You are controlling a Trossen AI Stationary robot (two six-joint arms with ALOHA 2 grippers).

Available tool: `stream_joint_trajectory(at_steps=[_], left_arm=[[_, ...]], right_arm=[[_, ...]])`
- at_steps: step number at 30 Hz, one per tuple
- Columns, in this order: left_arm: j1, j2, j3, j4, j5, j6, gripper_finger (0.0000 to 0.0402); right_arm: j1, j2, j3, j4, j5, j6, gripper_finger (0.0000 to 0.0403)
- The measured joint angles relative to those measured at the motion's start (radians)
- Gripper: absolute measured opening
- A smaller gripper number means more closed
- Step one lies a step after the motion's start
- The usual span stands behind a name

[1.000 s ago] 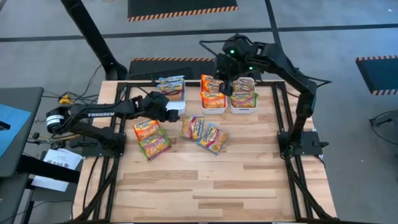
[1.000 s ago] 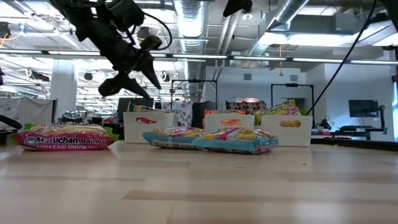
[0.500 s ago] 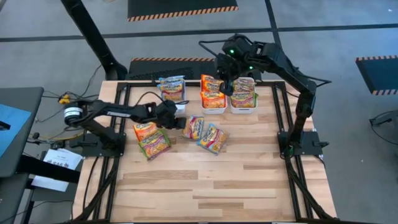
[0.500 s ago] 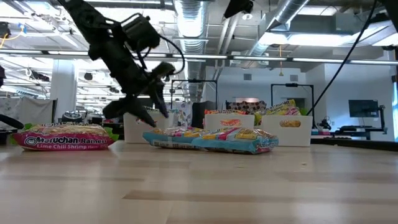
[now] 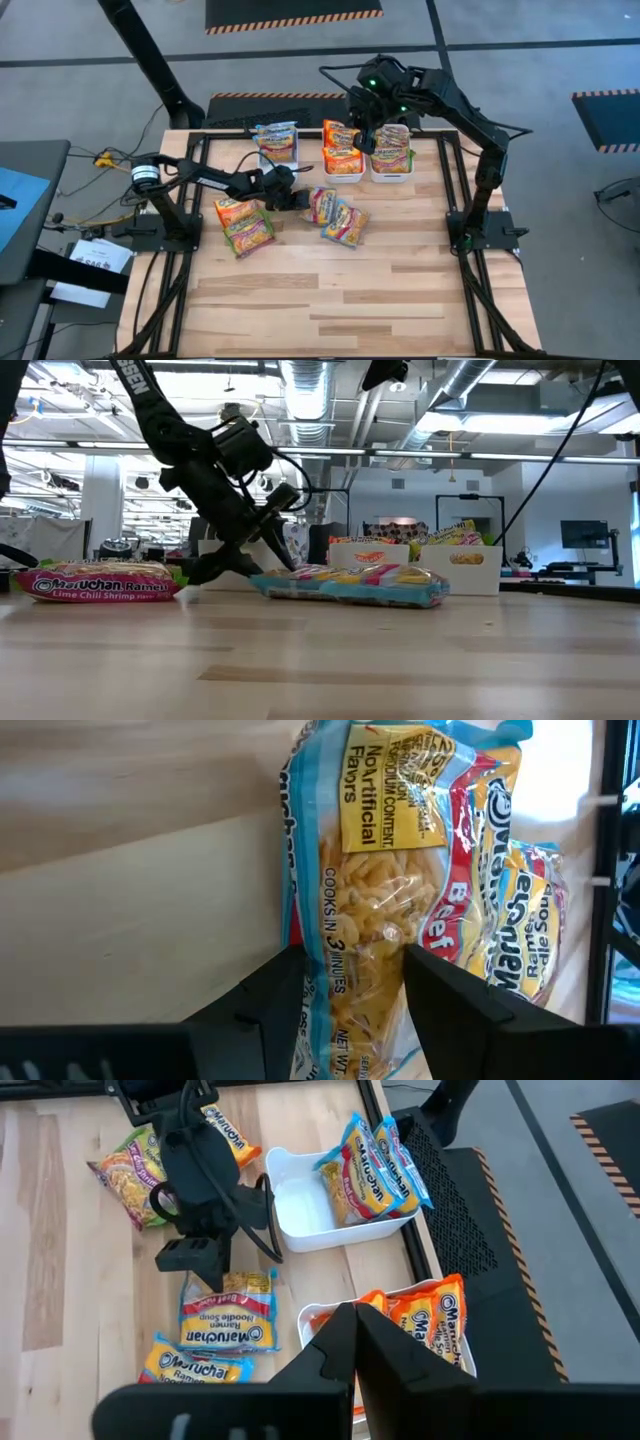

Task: Sort Maruchan noodles
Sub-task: Put the blue noodle pack into the left white bin

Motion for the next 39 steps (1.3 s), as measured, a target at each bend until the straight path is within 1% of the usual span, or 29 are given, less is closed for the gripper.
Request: stream_joint_trajectory(at_steps=[2, 4, 10, 11, 14, 17, 19, 22, 25, 33, 36, 39], left_arm=[[0.000, 0.018, -0.001, 0.002, 0.007, 0.007, 0.0143], [0.000, 0.026, 0.000, 0.005, 0.016, 0.007, 0.0121], [-0.001, 0.027, 0.000, 0.003, 0.014, 0.042, 0.0020], [-0.001, 0.027, 0.000, 0.003, 0.013, 0.048, 0.0011], [-0.001, 0.028, -0.001, 0.005, 0.030, 0.073, 0.0003], [0.000, 0.016, -0.007, 0.006, 0.080, 0.079, 0.0001], [-0.001, -0.001, -0.009, 0.021, 0.121, 0.088, 0.0000], [-0.002, -0.049, -0.012, 0.016, 0.131, 0.096, 0.0000], [-0.002, -0.105, -0.013, -0.014, 0.124, 0.113, 0.0000], [0.005, -0.251, -0.011, -0.016, 0.101, 0.150, 0.0000], [0.006, -0.298, -0.009, -0.023, 0.082, 0.160, 0.0000], [0.007, -0.344, -0.009, -0.031, 0.058, 0.173, 0.0000]], right_arm=[[0.000, 0.000, 0.000, -0.001, 0.000, 0.000, 0.0030], [0.000, 0.000, 0.000, -0.001, 0.000, 0.000, 0.0030], [0.000, 0.000, 0.000, -0.002, 0.000, 0.000, 0.0030], [0.000, 0.000, 0.000, -0.002, 0.000, 0.000, 0.0030], [-0.002, 0.000, 0.000, -0.002, 0.000, 0.000, 0.0030], [-0.006, 0.000, 0.000, -0.002, 0.000, 0.000, 0.0030], [-0.009, 0.000, 0.000, -0.002, 0.000, 0.003, 0.0030], [-0.009, 0.000, 0.000, -0.017, -0.002, 0.004, 0.0030], [-0.009, -0.001, 0.000, -0.029, -0.004, 0.004, 0.0030], [-0.019, -0.010, 0.001, -0.055, -0.007, 0.021, 0.0032], [-0.022, -0.010, 0.001, -0.055, -0.006, 0.020, 0.0041], [-0.022, -0.010, 0.001, -0.047, -0.006, 0.020, 0.0059]])
